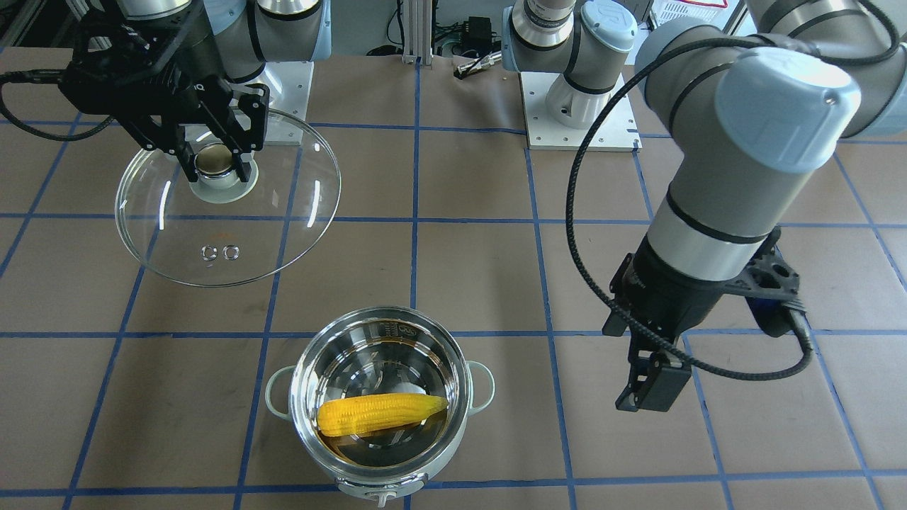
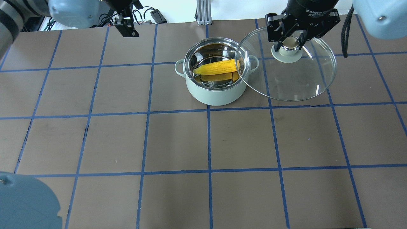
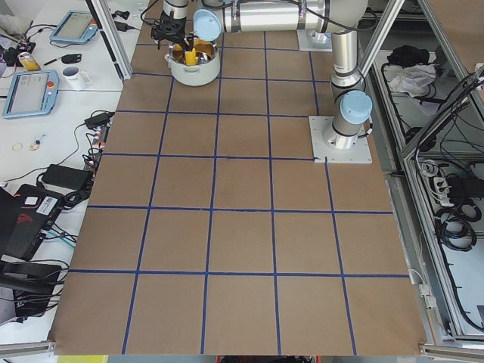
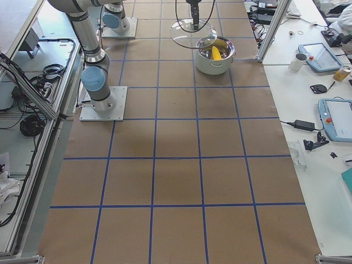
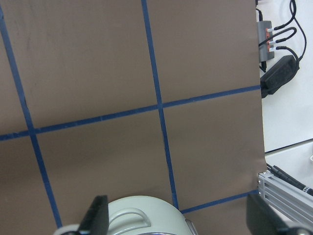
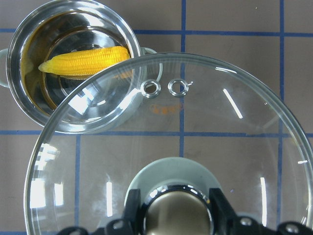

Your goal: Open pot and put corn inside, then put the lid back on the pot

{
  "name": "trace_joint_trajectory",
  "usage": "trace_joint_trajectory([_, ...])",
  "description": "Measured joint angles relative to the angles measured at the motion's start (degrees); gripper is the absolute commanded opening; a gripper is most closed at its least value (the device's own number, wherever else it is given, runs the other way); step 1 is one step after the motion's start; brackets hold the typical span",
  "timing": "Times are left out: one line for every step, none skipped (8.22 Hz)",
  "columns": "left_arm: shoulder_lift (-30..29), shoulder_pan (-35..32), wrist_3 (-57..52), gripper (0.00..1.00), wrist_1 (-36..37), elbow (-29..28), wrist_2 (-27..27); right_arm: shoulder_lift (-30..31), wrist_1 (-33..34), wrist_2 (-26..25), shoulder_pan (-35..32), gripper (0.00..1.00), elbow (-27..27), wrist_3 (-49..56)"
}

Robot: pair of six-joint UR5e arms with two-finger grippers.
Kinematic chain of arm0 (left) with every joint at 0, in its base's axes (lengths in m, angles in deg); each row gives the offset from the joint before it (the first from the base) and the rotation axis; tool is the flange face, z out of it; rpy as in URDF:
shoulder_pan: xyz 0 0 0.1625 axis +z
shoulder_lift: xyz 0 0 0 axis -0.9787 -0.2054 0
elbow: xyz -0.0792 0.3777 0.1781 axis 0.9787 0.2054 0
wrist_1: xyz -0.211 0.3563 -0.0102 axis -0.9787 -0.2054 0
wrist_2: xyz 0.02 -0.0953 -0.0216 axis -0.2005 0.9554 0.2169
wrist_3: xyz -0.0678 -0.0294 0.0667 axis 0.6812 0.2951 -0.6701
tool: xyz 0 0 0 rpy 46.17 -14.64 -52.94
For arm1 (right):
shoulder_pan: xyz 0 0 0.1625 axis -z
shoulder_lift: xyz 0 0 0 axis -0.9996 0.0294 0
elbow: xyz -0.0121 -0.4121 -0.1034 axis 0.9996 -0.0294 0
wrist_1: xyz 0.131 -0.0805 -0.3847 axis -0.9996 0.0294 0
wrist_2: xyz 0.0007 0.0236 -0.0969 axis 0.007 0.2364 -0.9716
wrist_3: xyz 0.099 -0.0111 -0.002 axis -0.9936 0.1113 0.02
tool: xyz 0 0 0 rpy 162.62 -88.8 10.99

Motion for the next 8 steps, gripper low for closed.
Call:
trace_joint_trajectory([2.6, 1.8, -4.4, 1.0, -3.4, 0.3, -0.3, -1.9, 0.1, -0.3, -0.2, 0.07, -1.9, -0.2])
trace_joint_trajectory([5.5, 2.8, -10.4, 1.0, -7.6, 0.5, -2.4, -4.4, 0.5, -0.3, -0.6, 0.06, -3.7, -0.7])
trace_joint_trajectory([8.3, 3.3, -18.0, 1.0, -12.5, 0.5, -5.9, -7.0, 2.7, 0.0, -1.5, 0.07, -4.7, -1.8])
trace_joint_trajectory([10.8, 3.4, -24.7, 1.0, -17.1, 0.6, -8.2, -10.4, 6.0, 0.1, -3.4, 0.07, -5.1, -3.2])
trace_joint_trajectory([13.2, 3.4, -30.2, 1.0, -20.9, 0.6, -9.2, -14.0, 10.4, -0.3, -6.3, 0.07, -5.3, -4.7])
trace_joint_trajectory([15.4, 3.5, -34.9, 1.0, -23.9, 0.7, -9.6, -17.1, 14.2, -0.7, -8.8, 0.07, -5.5, -7.2])
trace_joint_trajectory([17.0, 3.6, -39.7, 1.0, -26.6, 0.8, -9.7, -19.3, 16.8, -0.8, -10.3, 0.07, -5.6, -9.3])
trace_joint_trajectory([17.8, 3.7, -44.0, 1.0, -28.3, 0.8, -9.6, -20.8, 18.3, -0.9, -11.5, 0.07, -5.7, -10.3])
